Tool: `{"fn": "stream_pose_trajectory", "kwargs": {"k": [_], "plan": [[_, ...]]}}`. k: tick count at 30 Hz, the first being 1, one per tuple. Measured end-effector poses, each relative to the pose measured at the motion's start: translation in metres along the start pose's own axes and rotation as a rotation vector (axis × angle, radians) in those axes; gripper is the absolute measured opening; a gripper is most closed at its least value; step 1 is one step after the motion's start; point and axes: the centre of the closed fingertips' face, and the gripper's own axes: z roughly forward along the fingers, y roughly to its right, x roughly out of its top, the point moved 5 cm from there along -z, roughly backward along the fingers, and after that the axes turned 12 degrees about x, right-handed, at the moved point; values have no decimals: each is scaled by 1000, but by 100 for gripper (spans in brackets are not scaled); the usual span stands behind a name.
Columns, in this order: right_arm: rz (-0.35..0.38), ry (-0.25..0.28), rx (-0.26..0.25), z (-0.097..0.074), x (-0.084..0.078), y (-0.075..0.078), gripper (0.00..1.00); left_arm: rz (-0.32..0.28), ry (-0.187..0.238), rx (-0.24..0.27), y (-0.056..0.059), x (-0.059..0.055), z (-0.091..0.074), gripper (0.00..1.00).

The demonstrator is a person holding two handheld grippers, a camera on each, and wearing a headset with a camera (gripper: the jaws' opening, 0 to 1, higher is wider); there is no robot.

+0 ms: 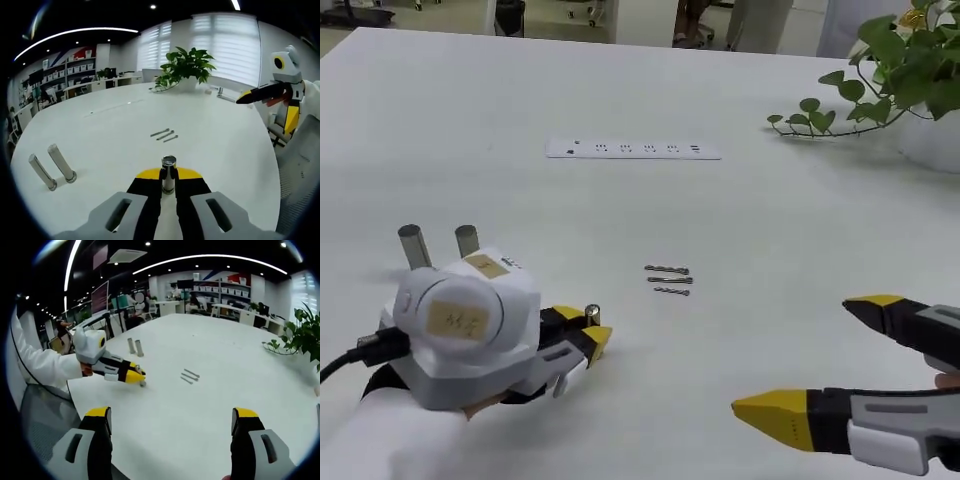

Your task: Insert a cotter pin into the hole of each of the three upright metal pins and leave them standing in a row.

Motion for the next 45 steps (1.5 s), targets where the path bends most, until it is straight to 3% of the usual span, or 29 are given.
{"fn": "stream_pose_trajectory", "kwargs": {"k": [9,12,16,17,20,21,23,30,33,40,43,45], "plan": [[-11,-8,-20,-3,0,2,98,-39,-12,12,1,-2,0,8],[-8,-9,-25,-4,-1,2,98,-20,-21,25,-1,-4,-1,20],[-2,-4,-30,-5,-2,2,98,-47,-13,20,-5,-2,-5,36],[-1,-1,-32,-6,-2,2,98,-71,6,-8,-5,1,-9,37],[-5,0,-31,-6,-1,1,98,-18,40,-62,-4,8,-18,44],[-5,0,-31,-6,-1,1,98,-77,47,-114,-1,10,-24,46],[-4,-1,-30,-6,-1,0,98,-104,68,-152,-2,14,-31,49],[-3,-2,-24,-5,-1,-1,98,-82,79,-148,-15,15,-55,64],[-2,-4,-22,-6,-1,-1,98,-111,60,-148,-21,14,-64,76],[0,-6,-16,-7,1,2,98,-81,30,-167,-18,8,-81,96],[11,-10,-6,-6,2,2,98,-31,-9,-181,-15,2,-85,99],[12,-12,-4,-5,2,2,98,-31,-9,-183,-14,2,-86,99]]}}
